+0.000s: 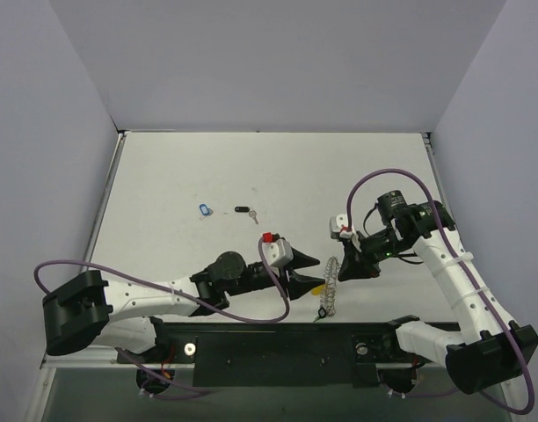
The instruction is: Put the keys on the keyring
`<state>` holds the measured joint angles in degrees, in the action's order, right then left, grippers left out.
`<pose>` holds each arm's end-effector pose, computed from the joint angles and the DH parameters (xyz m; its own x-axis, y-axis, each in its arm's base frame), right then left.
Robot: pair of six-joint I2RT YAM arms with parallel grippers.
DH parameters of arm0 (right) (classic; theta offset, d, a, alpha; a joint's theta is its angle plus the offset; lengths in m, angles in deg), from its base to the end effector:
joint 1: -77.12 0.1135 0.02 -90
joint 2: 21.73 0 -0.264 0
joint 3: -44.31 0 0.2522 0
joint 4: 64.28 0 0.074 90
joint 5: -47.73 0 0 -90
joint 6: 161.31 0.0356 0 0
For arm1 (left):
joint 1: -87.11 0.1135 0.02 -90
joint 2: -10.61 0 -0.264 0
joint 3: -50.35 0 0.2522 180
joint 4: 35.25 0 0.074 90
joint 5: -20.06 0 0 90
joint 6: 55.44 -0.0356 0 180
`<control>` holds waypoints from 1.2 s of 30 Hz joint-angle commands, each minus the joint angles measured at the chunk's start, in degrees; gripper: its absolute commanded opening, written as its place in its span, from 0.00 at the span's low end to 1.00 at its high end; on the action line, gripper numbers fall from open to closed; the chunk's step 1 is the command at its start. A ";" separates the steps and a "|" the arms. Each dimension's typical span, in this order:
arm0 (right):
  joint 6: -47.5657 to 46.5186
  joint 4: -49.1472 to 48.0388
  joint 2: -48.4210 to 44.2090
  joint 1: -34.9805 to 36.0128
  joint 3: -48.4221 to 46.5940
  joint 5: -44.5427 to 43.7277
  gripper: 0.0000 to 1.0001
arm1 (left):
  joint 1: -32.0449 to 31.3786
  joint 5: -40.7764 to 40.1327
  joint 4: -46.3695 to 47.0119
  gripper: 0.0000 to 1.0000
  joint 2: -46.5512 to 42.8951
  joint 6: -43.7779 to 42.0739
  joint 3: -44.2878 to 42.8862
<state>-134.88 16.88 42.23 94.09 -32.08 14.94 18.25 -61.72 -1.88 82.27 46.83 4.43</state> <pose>0.1675 0.0824 0.3181 0.0060 -0.5052 -0.8630 -0.9983 -0.0526 0.0238 0.0935 -0.2559 0.2691 -0.1603 -0.1688 -0.9725 0.9621 0.1933 -0.1921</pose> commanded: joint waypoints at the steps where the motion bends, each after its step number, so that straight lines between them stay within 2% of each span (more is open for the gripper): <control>1: -1.73 3.44 -1.03 0.34 -1.18 1.68 0.00 | 0.74 4.69 4.63 0.60 4.88 -1.90 -4.22; 8: -2.61 3.88 -1.65 0.25 -1.00 2.29 0.00 | 2.06 9.87 8.93 0.51 11.48 -1.02 -7.30; 12: -2.96 4.15 -1.30 0.25 -0.91 2.47 0.00 | 2.77 11.45 9.91 0.43 13.06 -0.41 -8.35; 20: -3.58 4.67 -1.12 0.25 -1.18 2.56 0.00 | 3.03 14.36 11.84 0.30 14.82 1.17 -8.79; 29: -3.67 4.94 -0.77 0.34 -1.53 2.73 0.00 | 3.29 16.64 11.84 0.24 16.06 1.88 -9.50; 36: -3.75 4.94 -0.77 0.26 -1.53 2.82 0.00 | 3.38 17.52 12.10 0.13 16.67 2.40 -9.94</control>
<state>-137.61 19.20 41.58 94.09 -32.08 14.94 21.29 -45.87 6.27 98.62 48.39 -2.81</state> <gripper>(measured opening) 0.005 0.164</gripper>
